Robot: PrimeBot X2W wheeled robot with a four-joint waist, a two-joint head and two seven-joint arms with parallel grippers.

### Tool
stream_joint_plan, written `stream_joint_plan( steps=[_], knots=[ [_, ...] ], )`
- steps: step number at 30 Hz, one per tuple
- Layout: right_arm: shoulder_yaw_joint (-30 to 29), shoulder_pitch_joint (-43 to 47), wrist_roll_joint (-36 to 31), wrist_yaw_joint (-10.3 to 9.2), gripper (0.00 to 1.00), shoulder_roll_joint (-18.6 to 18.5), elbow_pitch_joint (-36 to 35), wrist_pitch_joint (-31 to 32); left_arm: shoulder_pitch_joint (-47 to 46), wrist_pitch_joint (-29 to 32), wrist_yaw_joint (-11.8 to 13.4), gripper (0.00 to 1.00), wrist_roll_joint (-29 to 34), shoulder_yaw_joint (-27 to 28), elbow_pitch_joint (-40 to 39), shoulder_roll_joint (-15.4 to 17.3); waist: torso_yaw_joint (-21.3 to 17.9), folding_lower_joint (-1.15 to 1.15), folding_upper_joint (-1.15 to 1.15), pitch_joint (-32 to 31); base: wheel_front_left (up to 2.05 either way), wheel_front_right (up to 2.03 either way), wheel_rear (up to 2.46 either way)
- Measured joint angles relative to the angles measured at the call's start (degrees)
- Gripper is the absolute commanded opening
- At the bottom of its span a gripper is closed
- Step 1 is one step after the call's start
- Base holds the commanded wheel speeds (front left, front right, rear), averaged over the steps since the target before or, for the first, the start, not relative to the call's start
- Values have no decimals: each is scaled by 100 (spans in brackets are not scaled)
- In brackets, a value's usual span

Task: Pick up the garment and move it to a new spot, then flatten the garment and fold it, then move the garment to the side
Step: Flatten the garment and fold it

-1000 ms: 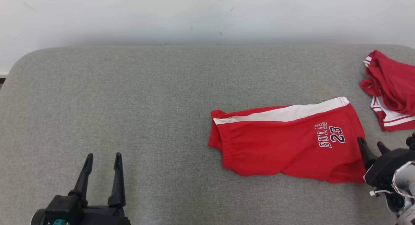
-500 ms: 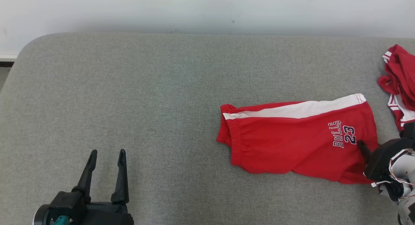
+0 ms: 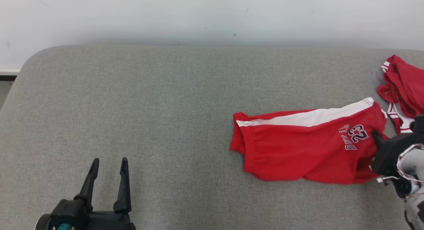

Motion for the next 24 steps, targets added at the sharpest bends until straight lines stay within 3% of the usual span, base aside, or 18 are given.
stream_joint_plan(
  steps=[15,24],
  knots=[
    [837,342,499,0,0,515,-1820,14,164,0,54,100,-56,-57,-2,-1,-42,0,0,-213,0,0,0],
    [1136,514,542,0,0,1111,-2350,94,141,0,103,100,-132,-151,10,0,108,0,0,-119,0,0,0]
  ],
)
